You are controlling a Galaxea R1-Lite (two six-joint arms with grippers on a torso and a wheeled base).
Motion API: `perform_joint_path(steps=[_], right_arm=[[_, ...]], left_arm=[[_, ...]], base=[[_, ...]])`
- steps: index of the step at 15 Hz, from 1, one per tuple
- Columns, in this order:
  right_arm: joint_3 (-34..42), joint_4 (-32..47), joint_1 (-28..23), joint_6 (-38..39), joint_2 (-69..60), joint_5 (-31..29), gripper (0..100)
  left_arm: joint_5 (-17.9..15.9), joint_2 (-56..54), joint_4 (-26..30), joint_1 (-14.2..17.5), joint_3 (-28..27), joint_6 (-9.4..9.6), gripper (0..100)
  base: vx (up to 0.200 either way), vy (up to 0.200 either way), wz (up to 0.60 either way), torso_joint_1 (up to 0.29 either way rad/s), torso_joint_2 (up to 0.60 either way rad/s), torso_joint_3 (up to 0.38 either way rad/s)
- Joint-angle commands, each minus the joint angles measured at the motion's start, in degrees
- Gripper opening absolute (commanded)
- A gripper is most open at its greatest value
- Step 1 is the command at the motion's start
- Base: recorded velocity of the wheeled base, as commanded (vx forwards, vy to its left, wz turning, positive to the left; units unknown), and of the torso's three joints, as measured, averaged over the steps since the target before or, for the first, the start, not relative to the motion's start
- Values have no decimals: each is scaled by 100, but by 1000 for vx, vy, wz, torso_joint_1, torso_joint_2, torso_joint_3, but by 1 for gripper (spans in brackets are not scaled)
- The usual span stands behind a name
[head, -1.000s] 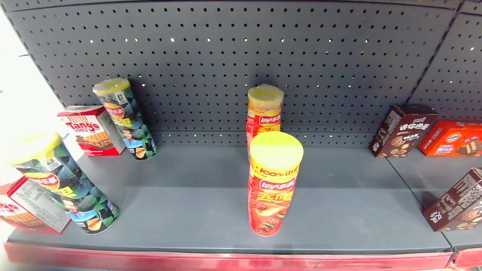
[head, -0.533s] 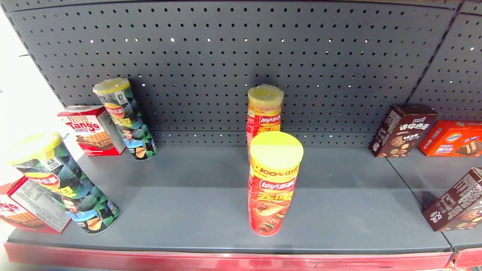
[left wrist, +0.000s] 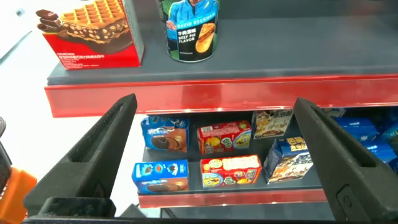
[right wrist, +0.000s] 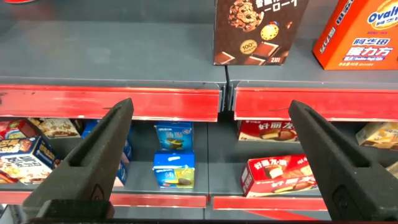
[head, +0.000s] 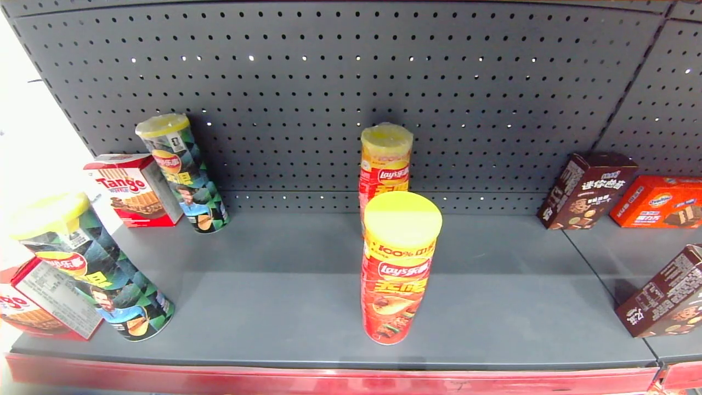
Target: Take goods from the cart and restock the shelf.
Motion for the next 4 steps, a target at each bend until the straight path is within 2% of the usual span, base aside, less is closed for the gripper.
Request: perform_joint_path(steps=[1,4], right_arm=[[0,4,0,-8,-2,2,100],[0,-5,0,-17,6,2,100]], left_arm=[[0,5,-4,1,0,-1,100],[0,5,-4,1,0,-1,100]], base=[[0,0,0,0,0,0],[0,0,0,0,0,0]])
